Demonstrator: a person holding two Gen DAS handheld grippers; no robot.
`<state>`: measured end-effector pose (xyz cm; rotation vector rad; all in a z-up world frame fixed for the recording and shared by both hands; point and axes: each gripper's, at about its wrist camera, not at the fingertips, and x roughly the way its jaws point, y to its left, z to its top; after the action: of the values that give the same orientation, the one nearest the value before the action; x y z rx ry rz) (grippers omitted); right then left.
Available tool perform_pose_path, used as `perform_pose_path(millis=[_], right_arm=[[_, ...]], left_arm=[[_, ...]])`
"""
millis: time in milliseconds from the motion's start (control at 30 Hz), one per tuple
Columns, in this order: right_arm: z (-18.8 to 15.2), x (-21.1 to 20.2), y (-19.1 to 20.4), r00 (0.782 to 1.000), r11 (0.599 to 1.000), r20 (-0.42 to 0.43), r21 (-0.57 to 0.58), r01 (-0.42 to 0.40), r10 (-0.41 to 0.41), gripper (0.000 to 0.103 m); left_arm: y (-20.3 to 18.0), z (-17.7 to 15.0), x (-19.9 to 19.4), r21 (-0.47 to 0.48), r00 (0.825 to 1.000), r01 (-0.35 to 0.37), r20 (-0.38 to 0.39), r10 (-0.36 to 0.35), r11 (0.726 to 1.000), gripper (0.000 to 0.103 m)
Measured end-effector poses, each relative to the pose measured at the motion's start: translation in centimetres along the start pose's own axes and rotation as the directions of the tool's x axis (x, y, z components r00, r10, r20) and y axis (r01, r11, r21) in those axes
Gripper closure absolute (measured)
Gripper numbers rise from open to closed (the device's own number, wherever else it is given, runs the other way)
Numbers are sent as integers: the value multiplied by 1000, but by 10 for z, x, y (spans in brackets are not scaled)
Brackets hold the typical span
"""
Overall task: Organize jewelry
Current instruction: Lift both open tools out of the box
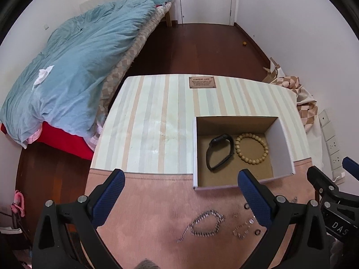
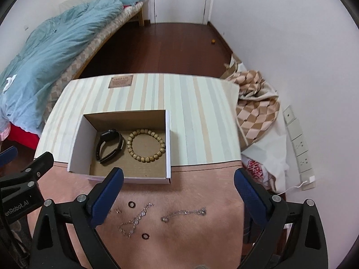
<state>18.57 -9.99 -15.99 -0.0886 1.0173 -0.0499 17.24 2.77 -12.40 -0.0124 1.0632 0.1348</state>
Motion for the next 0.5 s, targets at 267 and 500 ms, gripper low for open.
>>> perform_pose_path(millis=[267, 500], right_arm=[[-13, -56, -7, 996, 1000, 89, 18, 5, -6, 3], [-29, -106, -13, 988, 1000, 155, 28, 0, -5, 3]], left_arm=[[3, -15, -54, -14, 998, 3, 61, -2, 1000, 0], [4, -32, -91, -14, 996, 43, 82, -42, 999, 0]])
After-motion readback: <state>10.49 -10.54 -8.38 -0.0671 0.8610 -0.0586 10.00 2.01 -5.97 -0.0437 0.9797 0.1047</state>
